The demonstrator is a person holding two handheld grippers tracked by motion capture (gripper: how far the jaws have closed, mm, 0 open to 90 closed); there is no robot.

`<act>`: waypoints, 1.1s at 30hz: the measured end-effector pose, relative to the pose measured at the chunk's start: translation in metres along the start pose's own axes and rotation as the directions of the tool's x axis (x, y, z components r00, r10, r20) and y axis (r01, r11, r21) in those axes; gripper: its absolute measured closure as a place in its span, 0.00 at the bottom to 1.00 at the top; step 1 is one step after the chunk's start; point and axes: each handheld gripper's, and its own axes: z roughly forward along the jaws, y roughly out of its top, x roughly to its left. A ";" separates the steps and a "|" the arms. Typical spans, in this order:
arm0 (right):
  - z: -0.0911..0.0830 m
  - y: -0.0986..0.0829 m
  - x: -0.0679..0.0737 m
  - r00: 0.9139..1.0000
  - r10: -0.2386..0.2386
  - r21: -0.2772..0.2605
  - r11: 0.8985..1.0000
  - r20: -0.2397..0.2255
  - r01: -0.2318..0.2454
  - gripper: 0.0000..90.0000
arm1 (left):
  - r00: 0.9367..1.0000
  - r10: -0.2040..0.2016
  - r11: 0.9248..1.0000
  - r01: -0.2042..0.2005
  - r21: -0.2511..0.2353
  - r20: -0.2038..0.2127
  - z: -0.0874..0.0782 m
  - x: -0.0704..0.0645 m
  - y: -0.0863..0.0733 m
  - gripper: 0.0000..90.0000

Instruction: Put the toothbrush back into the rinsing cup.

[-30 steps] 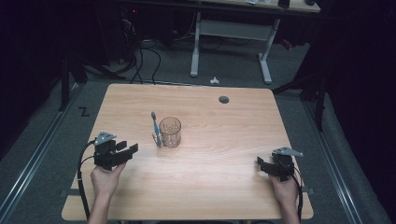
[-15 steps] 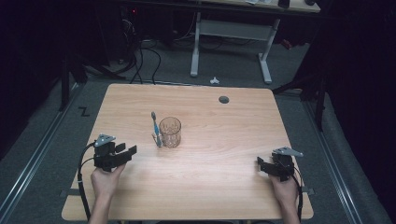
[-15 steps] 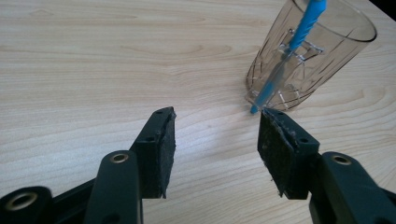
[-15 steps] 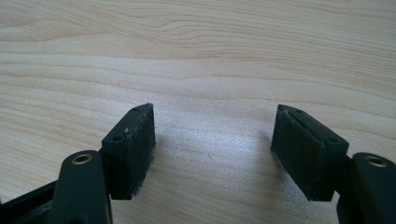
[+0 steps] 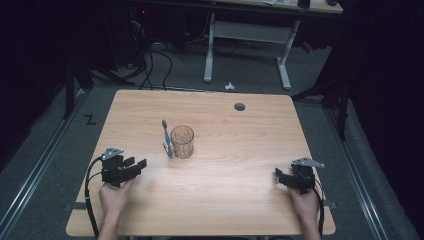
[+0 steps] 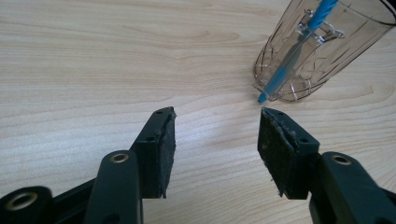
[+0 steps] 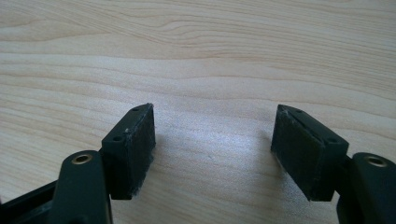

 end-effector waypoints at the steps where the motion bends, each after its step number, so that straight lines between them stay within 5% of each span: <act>1: 0.000 0.000 0.000 1.000 -0.001 -0.001 1.000 -0.001 0.001 0.34 | 1.000 -0.003 1.000 0.003 0.000 0.000 0.000 0.000 -0.001 0.52; 33: 0.000 0.000 0.000 1.000 0.000 0.000 1.000 -0.001 0.000 0.34 | 0.996 0.018 0.999 -0.014 0.041 -0.088 0.014 0.007 -0.015 0.52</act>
